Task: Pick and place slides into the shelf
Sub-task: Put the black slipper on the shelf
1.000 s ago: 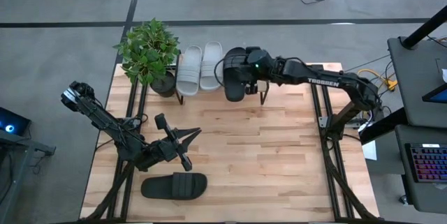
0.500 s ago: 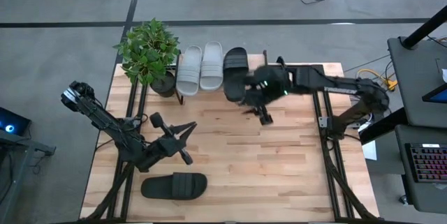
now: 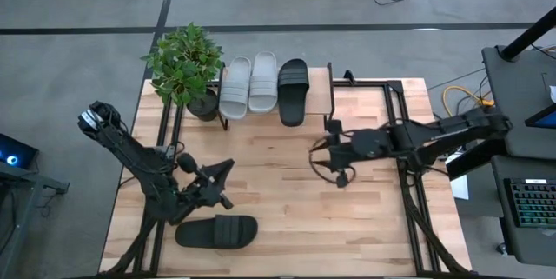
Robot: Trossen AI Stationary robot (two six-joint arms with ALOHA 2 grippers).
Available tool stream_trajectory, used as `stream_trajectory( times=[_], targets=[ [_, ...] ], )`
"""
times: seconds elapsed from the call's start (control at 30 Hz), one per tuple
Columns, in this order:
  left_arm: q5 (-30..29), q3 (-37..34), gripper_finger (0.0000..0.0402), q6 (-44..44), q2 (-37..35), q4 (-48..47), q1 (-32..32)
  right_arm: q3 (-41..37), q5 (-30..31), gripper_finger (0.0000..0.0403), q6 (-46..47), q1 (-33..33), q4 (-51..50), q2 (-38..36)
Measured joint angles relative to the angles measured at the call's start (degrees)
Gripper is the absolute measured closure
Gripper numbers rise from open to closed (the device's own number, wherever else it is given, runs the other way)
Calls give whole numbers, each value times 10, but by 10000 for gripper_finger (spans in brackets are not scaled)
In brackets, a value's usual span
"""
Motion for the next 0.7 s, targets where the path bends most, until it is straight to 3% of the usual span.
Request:
stream_trajectory(
  times=[0.1, 0.17, 0.37, 0.43, 0.5, 0.7],
  targets=[
    [20, 0, 391, -46, 3, 2, -10, -24, 0, 269, -30, 15, 61, -21],
    [73, -2, 391, -95, 3, 0, -18, -29, 1, 271, -37, 22, 73, -30],
    [457, -2, 391, -237, 2, -28, -16, -27, 0, 275, 6, 33, 83, -34],
    [560, 4, 391, -291, 1, -65, -10, -27, 0, 274, 15, 40, 79, -33],
    [592, 5, 391, -356, -1, -117, -9, -27, 0, 273, 20, 49, 84, -31],
    [574, 9, 391, -606, -3, -281, -9, -29, 0, 273, 46, 77, 82, -30]
  ],
)
